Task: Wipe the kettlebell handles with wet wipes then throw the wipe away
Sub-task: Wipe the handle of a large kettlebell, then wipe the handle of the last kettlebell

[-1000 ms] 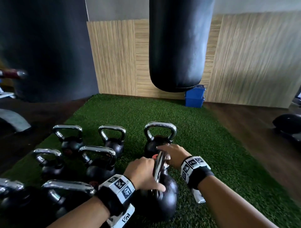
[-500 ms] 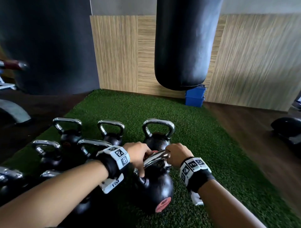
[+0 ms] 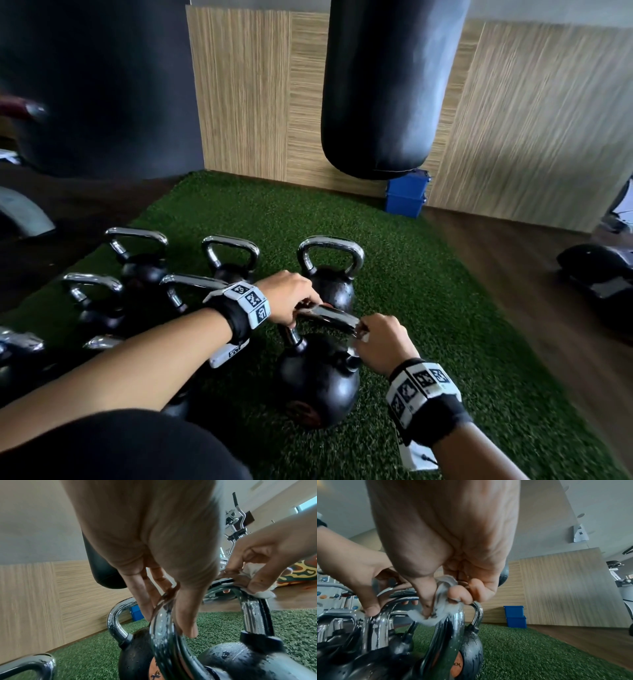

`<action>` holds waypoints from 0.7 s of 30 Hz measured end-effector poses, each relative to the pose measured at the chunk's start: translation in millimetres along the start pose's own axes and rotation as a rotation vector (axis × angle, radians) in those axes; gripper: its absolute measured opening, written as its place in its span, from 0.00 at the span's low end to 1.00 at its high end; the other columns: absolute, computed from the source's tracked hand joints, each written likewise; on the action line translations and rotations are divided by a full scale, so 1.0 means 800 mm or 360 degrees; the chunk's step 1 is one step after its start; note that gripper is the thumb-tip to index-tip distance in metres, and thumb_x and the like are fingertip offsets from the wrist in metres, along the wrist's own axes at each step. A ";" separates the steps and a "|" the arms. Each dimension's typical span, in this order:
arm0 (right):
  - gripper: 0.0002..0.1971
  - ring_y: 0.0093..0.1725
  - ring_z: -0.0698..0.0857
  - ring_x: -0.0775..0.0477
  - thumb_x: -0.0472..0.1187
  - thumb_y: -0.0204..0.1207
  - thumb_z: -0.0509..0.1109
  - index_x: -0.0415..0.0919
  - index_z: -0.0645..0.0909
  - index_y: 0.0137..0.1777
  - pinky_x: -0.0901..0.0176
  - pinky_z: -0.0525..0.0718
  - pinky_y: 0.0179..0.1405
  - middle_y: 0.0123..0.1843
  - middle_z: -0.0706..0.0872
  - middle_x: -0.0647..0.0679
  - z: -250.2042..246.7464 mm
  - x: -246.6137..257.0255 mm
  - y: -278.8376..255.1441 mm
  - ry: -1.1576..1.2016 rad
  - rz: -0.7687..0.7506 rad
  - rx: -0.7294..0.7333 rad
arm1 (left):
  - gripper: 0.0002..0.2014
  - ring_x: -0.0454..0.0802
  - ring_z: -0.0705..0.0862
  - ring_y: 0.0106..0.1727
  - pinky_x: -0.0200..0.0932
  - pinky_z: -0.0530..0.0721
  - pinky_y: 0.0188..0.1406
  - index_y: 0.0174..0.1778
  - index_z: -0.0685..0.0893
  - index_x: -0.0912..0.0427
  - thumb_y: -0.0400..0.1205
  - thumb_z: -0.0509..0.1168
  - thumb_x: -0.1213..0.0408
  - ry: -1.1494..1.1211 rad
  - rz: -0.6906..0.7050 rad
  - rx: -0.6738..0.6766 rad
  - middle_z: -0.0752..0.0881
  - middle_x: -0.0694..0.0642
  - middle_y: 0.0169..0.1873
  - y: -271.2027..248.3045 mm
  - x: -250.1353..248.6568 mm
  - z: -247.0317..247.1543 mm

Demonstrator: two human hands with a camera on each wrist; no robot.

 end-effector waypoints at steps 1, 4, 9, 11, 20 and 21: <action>0.07 0.45 0.89 0.42 0.46 0.71 0.71 0.44 0.86 0.44 0.57 0.84 0.40 0.43 0.88 0.47 0.000 0.000 0.000 0.0005 -0.0006 -0.0011 | 0.24 0.52 0.86 0.56 0.45 0.80 0.52 0.59 0.86 0.44 0.67 0.82 0.58 0.0003 -0.0009 -0.0020 0.85 0.47 0.53 -0.001 0.000 0.002; 0.06 0.43 0.87 0.44 0.46 0.72 0.72 0.45 0.86 0.45 0.58 0.81 0.38 0.44 0.88 0.49 0.000 0.000 0.000 0.0001 -0.0014 -0.0041 | 0.21 0.52 0.87 0.53 0.44 0.80 0.48 0.56 0.86 0.47 0.67 0.80 0.57 0.0022 -0.0025 -0.0064 0.84 0.47 0.50 -0.005 -0.001 0.007; 0.09 0.47 0.88 0.45 0.49 0.72 0.75 0.47 0.87 0.48 0.59 0.84 0.44 0.47 0.89 0.50 -0.013 0.001 0.008 -0.0040 -0.0035 0.0022 | 0.36 0.51 0.85 0.62 0.42 0.77 0.55 0.77 0.76 0.35 0.72 0.79 0.55 -0.0007 -0.0028 -0.0084 0.85 0.47 0.59 -0.015 0.003 0.020; 0.08 0.46 0.88 0.47 0.50 0.72 0.74 0.48 0.86 0.47 0.61 0.81 0.42 0.45 0.89 0.51 -0.020 0.001 0.012 -0.0105 -0.0071 0.0142 | 0.38 0.51 0.84 0.64 0.42 0.77 0.59 0.79 0.74 0.33 0.72 0.79 0.53 -0.0057 0.0004 0.0008 0.86 0.48 0.62 -0.014 0.008 0.012; 0.15 0.28 0.85 0.60 0.48 0.67 0.84 0.49 0.84 0.49 0.70 0.77 0.25 0.33 0.87 0.59 -0.094 0.027 0.100 0.0125 -0.0157 0.0358 | 0.26 0.26 0.85 0.52 0.34 0.80 0.56 0.69 0.85 0.35 0.76 0.71 0.32 -0.0624 0.0066 0.0263 0.91 0.35 0.56 0.048 0.090 -0.060; 0.15 0.26 0.85 0.60 0.47 0.66 0.85 0.50 0.83 0.48 0.70 0.77 0.24 0.33 0.88 0.56 -0.100 0.030 0.120 0.0187 -0.0141 0.0307 | 0.24 0.34 0.86 0.56 0.39 0.81 0.60 0.67 0.87 0.36 0.78 0.68 0.32 -0.0599 0.0046 0.0205 0.91 0.37 0.58 0.060 0.103 -0.058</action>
Point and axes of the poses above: each hand's wrist, its own y-axis towards the middle knuckle, its own z-axis out of the palm, x = y × z, the point moved 1 cm from there along y, towards the middle knuckle
